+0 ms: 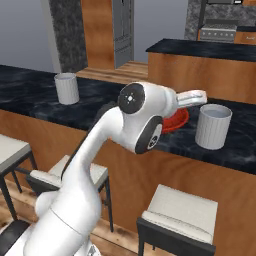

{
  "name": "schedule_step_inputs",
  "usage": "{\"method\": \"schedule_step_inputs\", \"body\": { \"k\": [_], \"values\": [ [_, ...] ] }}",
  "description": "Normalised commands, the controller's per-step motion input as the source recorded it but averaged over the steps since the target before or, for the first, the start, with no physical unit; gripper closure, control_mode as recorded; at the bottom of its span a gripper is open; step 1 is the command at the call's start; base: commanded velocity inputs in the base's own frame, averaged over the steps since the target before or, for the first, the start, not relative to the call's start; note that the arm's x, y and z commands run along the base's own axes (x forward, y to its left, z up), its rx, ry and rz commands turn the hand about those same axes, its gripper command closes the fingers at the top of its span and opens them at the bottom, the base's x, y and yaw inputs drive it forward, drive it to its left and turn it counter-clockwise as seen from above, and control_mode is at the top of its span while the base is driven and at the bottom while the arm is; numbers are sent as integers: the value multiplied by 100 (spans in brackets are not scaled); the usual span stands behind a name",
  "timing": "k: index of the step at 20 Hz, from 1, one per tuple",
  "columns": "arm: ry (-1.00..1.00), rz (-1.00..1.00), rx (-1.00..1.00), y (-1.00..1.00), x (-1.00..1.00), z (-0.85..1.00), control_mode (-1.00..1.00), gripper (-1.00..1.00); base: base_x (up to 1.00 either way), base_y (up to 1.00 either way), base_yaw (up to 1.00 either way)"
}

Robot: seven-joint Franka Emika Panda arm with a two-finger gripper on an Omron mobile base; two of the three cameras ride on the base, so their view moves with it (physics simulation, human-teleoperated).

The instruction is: There are four ice cubes in the ice bowl. Place two ice cubes in each glass of water.

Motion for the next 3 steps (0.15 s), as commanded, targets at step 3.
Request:
{"method": "schedule_step_inputs", "body": {
  "k": [3],
  "values": [
    [11,40,-35,100,-39,-7,-100,-100,0,0,0]
  ]
}}
